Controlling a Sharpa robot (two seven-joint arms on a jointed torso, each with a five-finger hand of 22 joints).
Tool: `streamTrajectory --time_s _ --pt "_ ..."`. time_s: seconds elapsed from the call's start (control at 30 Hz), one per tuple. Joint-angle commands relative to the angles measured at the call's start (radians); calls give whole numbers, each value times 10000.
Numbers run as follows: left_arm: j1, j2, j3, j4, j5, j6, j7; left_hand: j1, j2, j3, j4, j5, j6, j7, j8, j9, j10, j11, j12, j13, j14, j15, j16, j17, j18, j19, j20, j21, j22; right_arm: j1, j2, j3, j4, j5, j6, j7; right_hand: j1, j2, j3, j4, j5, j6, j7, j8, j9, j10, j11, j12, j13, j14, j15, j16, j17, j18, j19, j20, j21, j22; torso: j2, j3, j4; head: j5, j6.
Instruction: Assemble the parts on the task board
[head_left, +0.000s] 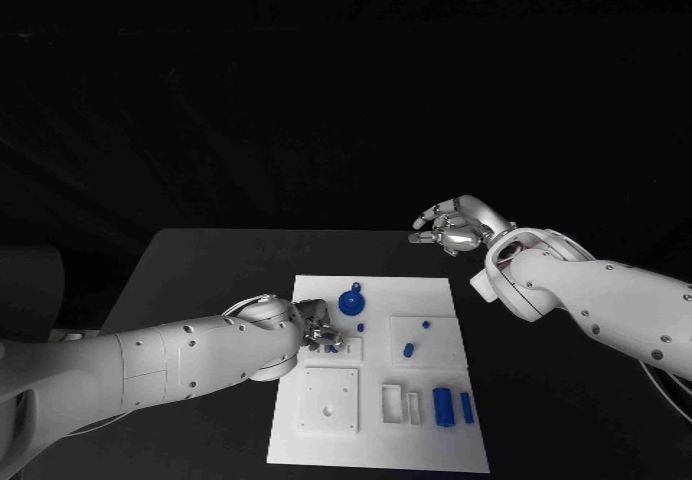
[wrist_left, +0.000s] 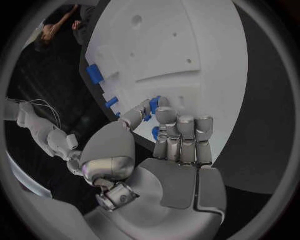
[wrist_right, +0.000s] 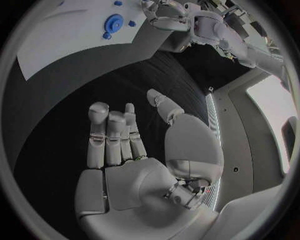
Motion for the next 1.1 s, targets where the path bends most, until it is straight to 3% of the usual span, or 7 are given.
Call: streamTrajectory --time_s 0.03,0.13,0.4,0.77,0.9,1.0,1.1 --pt "-57 47 -22 50 -166 256 92 72 129 37 21 -49 1004 -900 74 37 436 -574 64 12 741 -748 69 11 113 82 -1690 60 11 -3 6 4 3 4 130 37 -53 20 11 69 68 14 81 -42 13 -88 3 55 -14 -54 -18 15 -13 635 -7 -78 -37 175 1 1 -4 14 11" --pt "-65 36 -22 60 -205 260 80 109 318 56 -43 68 1016 -918 120 83 426 -624 153 43 765 -742 125 37 127 87 -1695 88 28 -3 7 4 1 4 131 39 -53 19 10 69 70 14 81 -42 13 -88 3 55 -15 -55 -18 15 -13 635 -8 -78 -37 175 -1 -2 -5 11 4" --pt "-70 20 -20 69 -175 267 70 50 494 53 -173 328 1010 -931 175 149 393 -648 264 62 770 -723 175 60 137 75 -1692 123 55 -3 20 4 -2 4 139 37 -54 19 7 71 75 14 80 -42 14 -90 3 57 -18 -56 -18 16 -13 635 -9 -78 -37 176 0 -6 -1 10 1" --pt "-70 36 -20 70 88 353 129 -55 524 18 -174 335 1005 -932 195 176 380 -649 310 63 767 -714 185 63 135 70 -1684 131 62 -3 27 4 1 4 154 32 -56 24 4 75 81 14 80 -42 15 -92 3 60 -22 -57 -18 16 -14 635 -10 -78 -37 176 3 2 -1 24 7" --pt "-70 47 -20 31 181 341 169 -217 479 -9 -25 -173 996 -938 207 207 355 -650 367 42 760 -721 184 58 150 75 -1684 124 59 -3 22 4 5 4 159 29 -59 23 1 77 82 15 80 -42 16 -93 3 61 -23 -58 -18 16 -14 635 -10 -78 -38 176 5 11 -4 29 6" --pt "-69 50 -20 0 193 314 173 -439 324 -84 341 -1097 986 -935 199 214 331 -642 395 4 746 -736 172 48 157 81 -1679 109 50 -3 20 4 10 4 163 25 -61 23 0 78 82 16 80 -42 16 -93 3 61 -24 -58 -18 17 -14 635 -11 -78 -38 176 5 10 -6 32 -2" --pt "-69 50 -19 -37 214 275 178 -690 106 -245 568 -1173 962 -916 193 224 313 -628 396 -10 727 -738 171 47 148 72 -1667 107 47 -3 14 4 11 4 182 23 -62 22 -1 79 83 18 80 -41 17 -94 3 62 -25 -59 -18 17 -14 635 -11 -78 -38 176 2 9 -9 37 13"
